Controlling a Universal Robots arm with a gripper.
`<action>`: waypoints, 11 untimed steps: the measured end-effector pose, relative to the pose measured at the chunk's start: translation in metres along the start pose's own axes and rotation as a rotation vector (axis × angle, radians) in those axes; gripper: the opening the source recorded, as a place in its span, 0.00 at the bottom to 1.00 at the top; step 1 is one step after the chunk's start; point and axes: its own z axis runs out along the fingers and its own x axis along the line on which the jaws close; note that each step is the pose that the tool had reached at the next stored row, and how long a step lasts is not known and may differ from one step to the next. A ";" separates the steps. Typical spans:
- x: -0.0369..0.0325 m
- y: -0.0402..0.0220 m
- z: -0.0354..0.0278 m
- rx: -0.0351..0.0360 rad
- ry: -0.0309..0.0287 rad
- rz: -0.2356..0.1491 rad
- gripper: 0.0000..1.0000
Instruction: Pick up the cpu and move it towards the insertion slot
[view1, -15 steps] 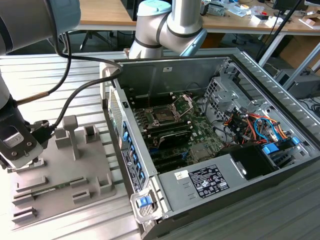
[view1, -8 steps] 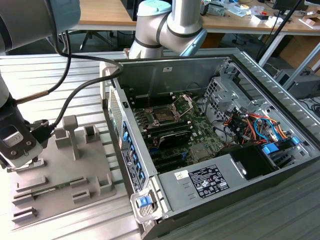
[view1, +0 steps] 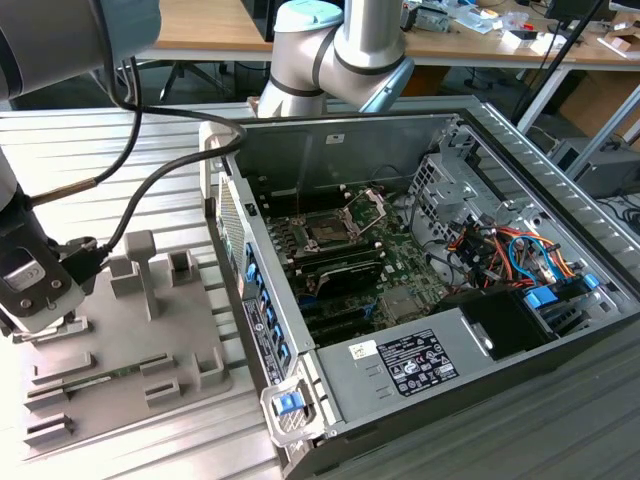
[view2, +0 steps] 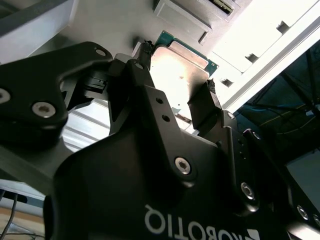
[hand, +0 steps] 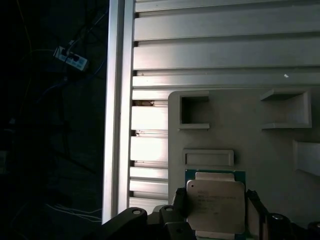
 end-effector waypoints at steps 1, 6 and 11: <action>0.0000 0.0000 -0.0005 0.0000 0.0000 0.000 0.55; 0.0000 0.0001 -0.0025 0.0000 0.0000 0.000 0.55; 0.0000 0.0002 -0.0041 0.0000 0.0000 0.000 0.55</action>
